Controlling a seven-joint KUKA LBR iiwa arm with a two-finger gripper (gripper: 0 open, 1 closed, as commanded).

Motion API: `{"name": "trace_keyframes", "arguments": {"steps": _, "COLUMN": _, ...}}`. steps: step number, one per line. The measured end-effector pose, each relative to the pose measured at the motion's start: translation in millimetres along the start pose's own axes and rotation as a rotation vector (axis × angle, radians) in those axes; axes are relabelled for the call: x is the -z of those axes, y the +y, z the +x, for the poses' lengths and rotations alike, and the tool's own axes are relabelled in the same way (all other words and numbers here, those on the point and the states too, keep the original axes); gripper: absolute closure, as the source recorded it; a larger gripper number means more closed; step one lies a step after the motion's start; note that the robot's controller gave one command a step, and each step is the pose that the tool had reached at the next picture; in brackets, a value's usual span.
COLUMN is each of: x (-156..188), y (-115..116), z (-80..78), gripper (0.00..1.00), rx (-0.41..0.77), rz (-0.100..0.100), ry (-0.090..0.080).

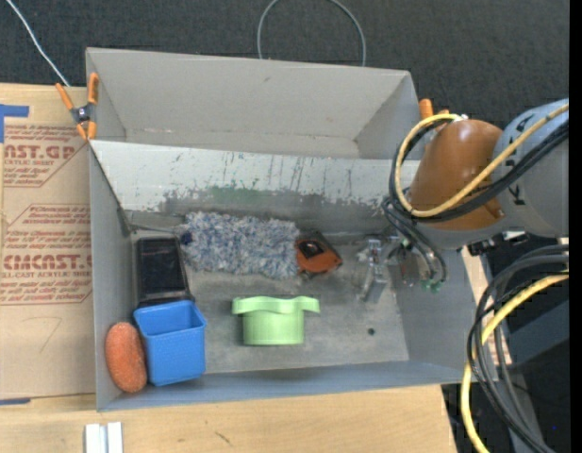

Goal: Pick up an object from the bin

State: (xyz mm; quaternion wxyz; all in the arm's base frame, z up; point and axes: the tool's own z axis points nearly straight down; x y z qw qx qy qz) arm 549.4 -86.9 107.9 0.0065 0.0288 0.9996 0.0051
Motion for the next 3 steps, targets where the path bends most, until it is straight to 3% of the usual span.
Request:
{"name": "trace_keyframes", "arguments": {"steps": 1, "x": -1, "y": 0, "z": 1.2, "gripper": 0.0, "rx": 0.0, "rz": 0.0, "ry": 0.003}}
{"name": "trace_keyframes", "arguments": {"steps": 2, "x": -1, "y": 0, "z": 1.2, "gripper": 1.0, "rx": 0.001, "rz": 0.0, "ry": 0.003}}
{"name": "trace_keyframes", "arguments": {"steps": 3, "x": -39, "y": -5, "z": 48.3, "gripper": 1.0, "rx": 0.315, "rz": -0.002, "ry": 0.007}}
